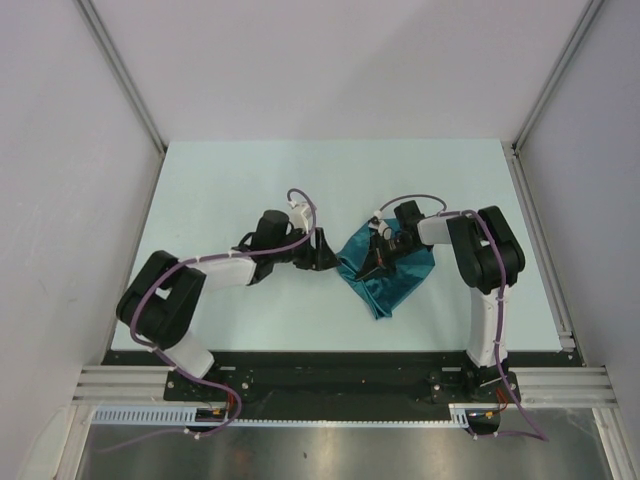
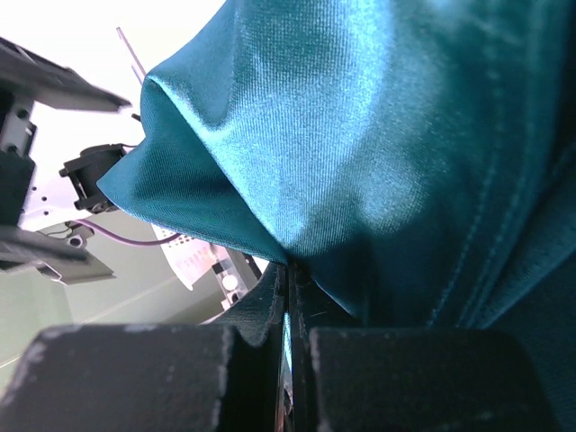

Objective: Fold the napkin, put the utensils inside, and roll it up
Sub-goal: Roll the napkin with the utensil

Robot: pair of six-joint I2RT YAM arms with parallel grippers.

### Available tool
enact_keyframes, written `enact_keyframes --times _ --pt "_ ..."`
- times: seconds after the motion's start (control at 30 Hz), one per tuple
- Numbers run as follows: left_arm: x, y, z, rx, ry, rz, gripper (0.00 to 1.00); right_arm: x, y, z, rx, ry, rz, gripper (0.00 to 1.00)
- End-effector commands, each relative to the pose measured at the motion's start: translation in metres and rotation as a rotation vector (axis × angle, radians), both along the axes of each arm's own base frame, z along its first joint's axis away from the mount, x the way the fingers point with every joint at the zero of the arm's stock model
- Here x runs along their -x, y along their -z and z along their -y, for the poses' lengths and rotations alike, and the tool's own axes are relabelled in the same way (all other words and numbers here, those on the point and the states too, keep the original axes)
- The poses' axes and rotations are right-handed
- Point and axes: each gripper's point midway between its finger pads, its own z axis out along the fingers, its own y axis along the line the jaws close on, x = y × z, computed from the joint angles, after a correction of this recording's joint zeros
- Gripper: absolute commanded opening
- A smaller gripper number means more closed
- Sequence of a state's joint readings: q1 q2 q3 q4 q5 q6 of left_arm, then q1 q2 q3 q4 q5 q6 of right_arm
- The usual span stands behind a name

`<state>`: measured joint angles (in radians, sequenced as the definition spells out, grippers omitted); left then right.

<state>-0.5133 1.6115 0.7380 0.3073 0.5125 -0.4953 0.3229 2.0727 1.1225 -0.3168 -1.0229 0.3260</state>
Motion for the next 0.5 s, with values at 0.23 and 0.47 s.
enact_keyframes --times 0.23,0.47 --pt "-0.015 -0.002 0.034 -0.066 0.034 0.101 0.70 -0.005 0.000 0.001 -0.015 0.006 -0.007 0.00" --pt "-0.034 0.005 0.030 -0.167 -0.034 0.155 0.64 -0.005 0.000 0.001 -0.016 0.010 -0.008 0.00"
